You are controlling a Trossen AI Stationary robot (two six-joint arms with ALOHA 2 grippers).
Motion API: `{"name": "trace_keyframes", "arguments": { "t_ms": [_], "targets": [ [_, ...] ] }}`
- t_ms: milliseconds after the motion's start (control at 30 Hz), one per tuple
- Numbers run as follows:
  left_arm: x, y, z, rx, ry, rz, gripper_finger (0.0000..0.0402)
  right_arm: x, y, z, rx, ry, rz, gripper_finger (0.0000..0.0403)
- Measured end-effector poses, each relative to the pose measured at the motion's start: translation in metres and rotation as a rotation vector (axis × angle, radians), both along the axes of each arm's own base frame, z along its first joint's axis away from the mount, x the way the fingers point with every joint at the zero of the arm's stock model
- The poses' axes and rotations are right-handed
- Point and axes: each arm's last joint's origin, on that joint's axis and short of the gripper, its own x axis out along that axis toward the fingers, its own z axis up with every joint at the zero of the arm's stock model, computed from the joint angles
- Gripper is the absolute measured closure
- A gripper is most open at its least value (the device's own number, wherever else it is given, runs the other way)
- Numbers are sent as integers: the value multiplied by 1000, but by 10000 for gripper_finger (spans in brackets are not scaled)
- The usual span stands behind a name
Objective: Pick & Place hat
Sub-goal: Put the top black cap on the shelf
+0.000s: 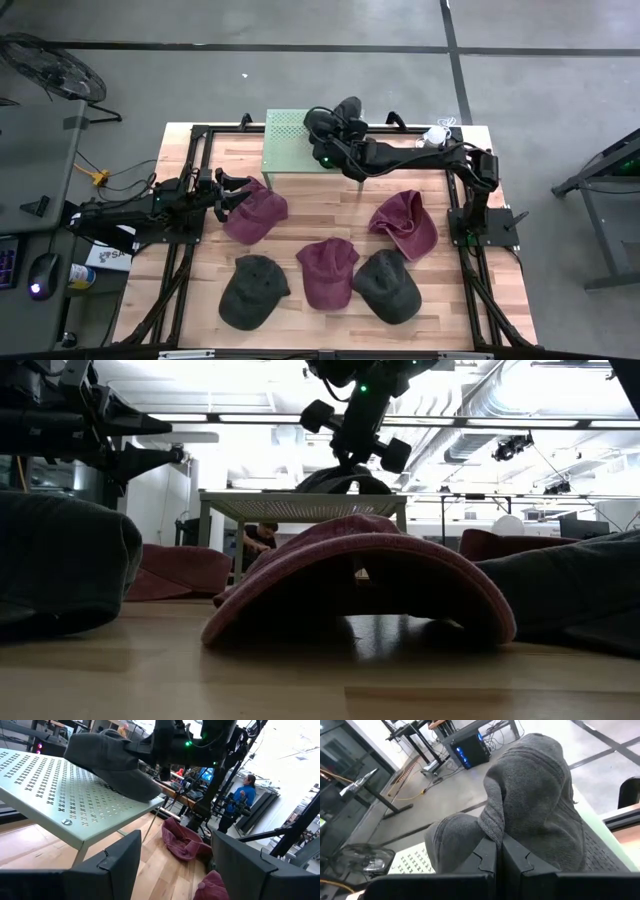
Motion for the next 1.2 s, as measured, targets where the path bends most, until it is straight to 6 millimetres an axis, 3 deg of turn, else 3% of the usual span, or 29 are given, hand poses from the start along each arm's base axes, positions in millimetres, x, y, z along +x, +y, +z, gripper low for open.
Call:
{"name": "trace_keyframes", "arguments": {
  "t_ms": [300,800,967,1200],
  "targets": [
    [0,0,0,0,0,0,163,-2,0,-2,-13,149,48,380],
    [0,0,0,0,0,0,163,1,6,-1,-50,446,243,256],
    [0,0,0,0,0,0,163,1,13,11,-90,577,350,241],
    [0,0,0,0,0,0,163,-13,40,38,-212,864,494,241]
  ]
}}
